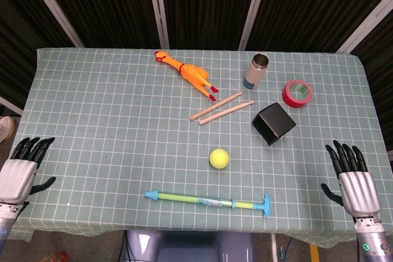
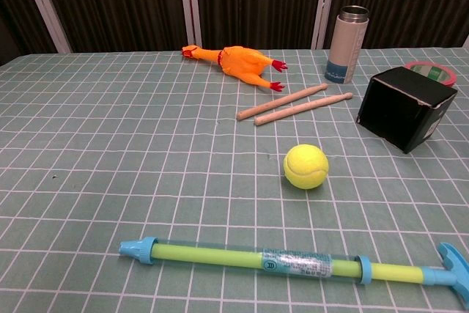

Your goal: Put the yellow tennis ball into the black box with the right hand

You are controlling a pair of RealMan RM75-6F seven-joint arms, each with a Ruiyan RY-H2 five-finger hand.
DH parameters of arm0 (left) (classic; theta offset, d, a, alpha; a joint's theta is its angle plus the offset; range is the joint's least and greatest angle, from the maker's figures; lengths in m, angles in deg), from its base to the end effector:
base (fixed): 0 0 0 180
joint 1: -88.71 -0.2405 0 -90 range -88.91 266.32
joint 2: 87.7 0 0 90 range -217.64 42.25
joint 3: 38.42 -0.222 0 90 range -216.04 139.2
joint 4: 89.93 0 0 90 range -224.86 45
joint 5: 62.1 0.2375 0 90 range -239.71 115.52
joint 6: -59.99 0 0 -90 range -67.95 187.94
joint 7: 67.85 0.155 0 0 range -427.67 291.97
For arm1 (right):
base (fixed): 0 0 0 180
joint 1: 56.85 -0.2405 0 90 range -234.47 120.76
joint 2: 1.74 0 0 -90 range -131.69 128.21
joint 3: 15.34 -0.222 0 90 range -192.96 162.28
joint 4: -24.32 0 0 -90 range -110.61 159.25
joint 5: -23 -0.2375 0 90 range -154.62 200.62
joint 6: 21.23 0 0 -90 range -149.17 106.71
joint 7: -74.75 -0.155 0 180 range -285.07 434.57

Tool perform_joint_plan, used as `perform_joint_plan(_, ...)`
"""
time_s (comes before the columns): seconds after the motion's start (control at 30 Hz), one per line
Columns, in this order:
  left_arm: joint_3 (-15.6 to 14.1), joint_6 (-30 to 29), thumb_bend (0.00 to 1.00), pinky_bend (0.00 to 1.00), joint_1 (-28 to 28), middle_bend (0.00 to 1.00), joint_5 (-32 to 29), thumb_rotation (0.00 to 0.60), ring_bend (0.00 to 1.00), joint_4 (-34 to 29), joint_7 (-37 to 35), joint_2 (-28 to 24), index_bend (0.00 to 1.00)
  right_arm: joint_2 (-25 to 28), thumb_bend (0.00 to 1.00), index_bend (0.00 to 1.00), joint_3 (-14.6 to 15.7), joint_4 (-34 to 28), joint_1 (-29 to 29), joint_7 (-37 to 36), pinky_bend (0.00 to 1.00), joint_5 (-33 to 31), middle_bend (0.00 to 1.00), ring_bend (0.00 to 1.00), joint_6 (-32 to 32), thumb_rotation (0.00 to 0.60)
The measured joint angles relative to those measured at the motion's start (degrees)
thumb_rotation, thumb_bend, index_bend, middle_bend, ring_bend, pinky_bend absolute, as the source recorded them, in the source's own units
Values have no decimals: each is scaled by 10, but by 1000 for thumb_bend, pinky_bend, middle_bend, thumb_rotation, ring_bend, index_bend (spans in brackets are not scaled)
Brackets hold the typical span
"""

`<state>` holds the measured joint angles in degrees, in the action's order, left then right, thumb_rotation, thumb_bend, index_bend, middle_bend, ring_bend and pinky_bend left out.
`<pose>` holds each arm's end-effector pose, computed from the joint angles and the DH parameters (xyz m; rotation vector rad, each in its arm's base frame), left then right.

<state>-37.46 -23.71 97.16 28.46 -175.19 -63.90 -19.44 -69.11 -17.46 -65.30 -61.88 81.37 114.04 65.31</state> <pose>-0.2907 0.2032 0.0967 -1.5510 -0.7727 -0.8642 -0.2811 -0.1891 0.1030 1.4844 -0.7707 0.8827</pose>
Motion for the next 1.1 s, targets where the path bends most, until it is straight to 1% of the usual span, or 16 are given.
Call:
perform_joint_plan(0.2,1,1,138,95,2,144,0,600,82,0,0,1,75,1,259,0,2,-4,-1,3,11,-1,0,0,-6,600)
perform_joint_plan(0.23,1,2,138,95,3,144,0,600,82,0,0,2,75,1,258,0,3,-5,-1,3,19,0,0,0,-7,600)
perform_joint_plan(0.27,1,2,138,95,3,144,0,600,82,2,1,2,75,2,259,5,5,-5,-1,3,48,2,0,6,-7,600)
perform_joint_plan(0.33,0,0,138,95,2,144,1,600,82,2,3,3,75,2,259,64,9,-7,-1,0,182,6,5,54,-8,600)
perform_joint_plan(0.37,-1,-2,138,94,1,144,3,600,82,2,3,3,75,3,259,105,10,-10,-1,-5,290,9,34,115,-9,600)
perform_joint_plan(0.4,-2,-5,138,94,0,144,6,600,82,1,3,3,75,3,261,140,13,-14,-2,-14,385,14,86,183,-9,600)
perform_joint_plan(0.43,-3,-8,138,94,0,144,9,600,82,1,2,3,75,3,267,156,16,-17,-2,-23,440,19,131,230,-9,600)
perform_joint_plan(0.47,-5,-13,138,94,-2,144,13,600,82,0,0,1,75,1,283,190,18,-21,-2,-34,513,24,195,293,-8,600)
perform_joint_plan(0.5,-6,-17,138,94,-3,144,16,600,82,-1,-3,0,75,-2,298,219,21,-25,-1,-48,555,33,231,328,-3,600)
perform_joint_plan(0.53,-6,-21,138,95,-4,144,19,600,82,-2,-5,-1,75,-7,330,266,22,-29,0,-58,613,39,277,381,2,600)
perform_joint_plan(0.6,-7,-29,138,95,-6,144,23,600,82,-3,-11,-4,75,-25,401,338,26,-36,2,-71,692,47,348,467,13,600)
perform_joint_plan(0.67,-7,-34,138,95,-7,144,27,600,82,-2,-14,-5,75,-39,443,366,31,-45,2,-77,723,51,379,502,11,600)
perform_joint_plan(0.77,-10,-31,138,95,-7,144,31,600,82,-2,-15,-5,75,-51,463,373,42,-62,-2,-91,722,50,383,505,-14,600)
perform_joint_plan(0.9,-13,-23,138,95,-3,125,35,600,82,-2,-13,-5,75,-57,469,374,62,-92,-18,-118,702,44,383,514,-81,600)
perform_joint_plan(1.0,-13,-17,138,95,0,119,32,600,82,-4,-9,-5,75,-72,469,374,71,-112,-32,-135,702,37,383,515,-123,600)
perform_joint_plan(1.1,-12,-12,138,95,1,118,27,600,82,-4,-7,-4,75,-100,473,367,70,-115,-39,-142,702,31,383,497,-132,600)
